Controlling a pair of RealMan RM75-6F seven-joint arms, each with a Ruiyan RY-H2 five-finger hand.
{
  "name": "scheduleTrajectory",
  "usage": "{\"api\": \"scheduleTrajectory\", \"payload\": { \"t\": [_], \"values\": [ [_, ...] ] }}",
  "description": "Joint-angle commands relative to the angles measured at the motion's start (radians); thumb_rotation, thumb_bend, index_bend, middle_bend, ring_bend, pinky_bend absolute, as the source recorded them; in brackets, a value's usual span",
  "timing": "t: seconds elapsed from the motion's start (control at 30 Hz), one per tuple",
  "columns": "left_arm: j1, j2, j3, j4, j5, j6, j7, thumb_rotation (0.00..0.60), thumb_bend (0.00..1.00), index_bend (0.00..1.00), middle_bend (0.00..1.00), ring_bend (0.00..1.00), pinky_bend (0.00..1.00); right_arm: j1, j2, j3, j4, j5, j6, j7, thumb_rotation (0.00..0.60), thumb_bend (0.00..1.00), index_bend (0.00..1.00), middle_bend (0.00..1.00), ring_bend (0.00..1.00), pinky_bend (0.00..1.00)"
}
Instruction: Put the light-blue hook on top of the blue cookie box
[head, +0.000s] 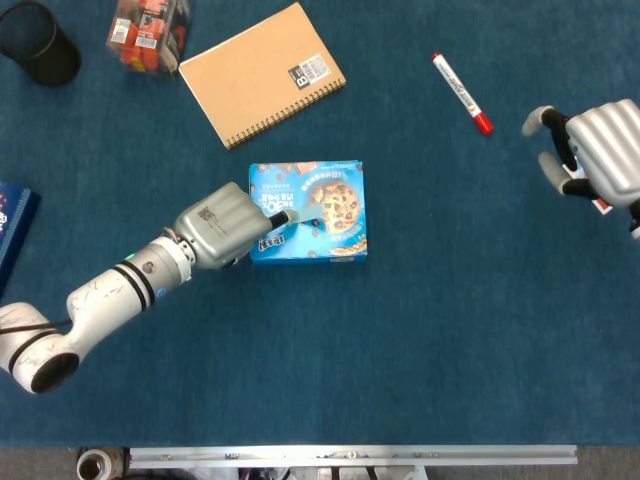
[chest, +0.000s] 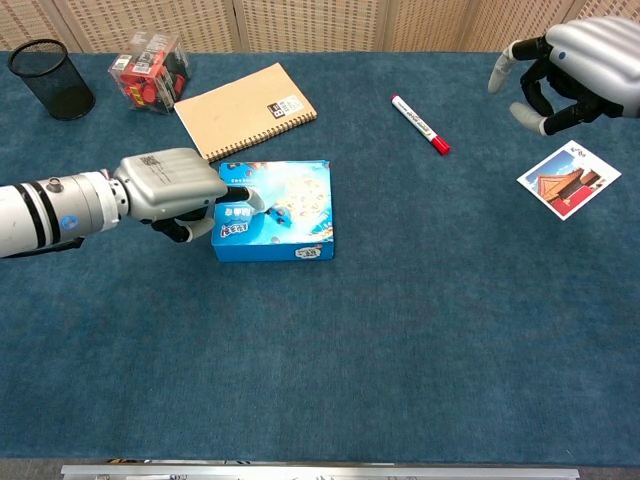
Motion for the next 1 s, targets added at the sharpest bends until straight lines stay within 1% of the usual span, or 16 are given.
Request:
{"api": "scheduleTrajectory", "payload": {
  "t": [0.03, 0.53, 0.8, 1.0],
  "values": [
    [0.003, 0.009, 0.001, -0.006, 0.000, 0.006, -0.001, 0.600, 0.82, 0.16, 1.00, 1.00, 1.00, 0.000, -0.001, 0.000, 0.000, 0.000, 0.000, 0.000, 0.600, 0.41, 0.42, 0.81, 0.92, 0.85],
    [0.022, 0.024, 0.022, -0.011, 0.002, 0.014, 0.007, 0.600, 0.82, 0.16, 1.00, 1.00, 1.00, 0.005, -0.005, 0.003, -0.007, -0.007, -0.002, -0.006, 0.600, 0.41, 0.42, 0.81, 0.92, 0.85],
    [0.025, 0.033, 0.015, -0.026, 0.014, 0.032, 0.001, 0.600, 0.82, 0.16, 1.00, 1.00, 1.00, 0.004, -0.003, 0.003, -0.010, -0.005, -0.001, -0.008, 0.600, 0.41, 0.42, 0.81, 0.92, 0.85],
    [0.018, 0.018, 0.015, -0.020, 0.016, 0.018, 0.005, 0.600, 0.82, 0.16, 1.00, 1.00, 1.00, 0.001, -0.001, 0.003, -0.008, -0.002, 0.000, -0.005, 0.600, 0.41, 0.42, 0.81, 0.92, 0.85]
  ]
}}
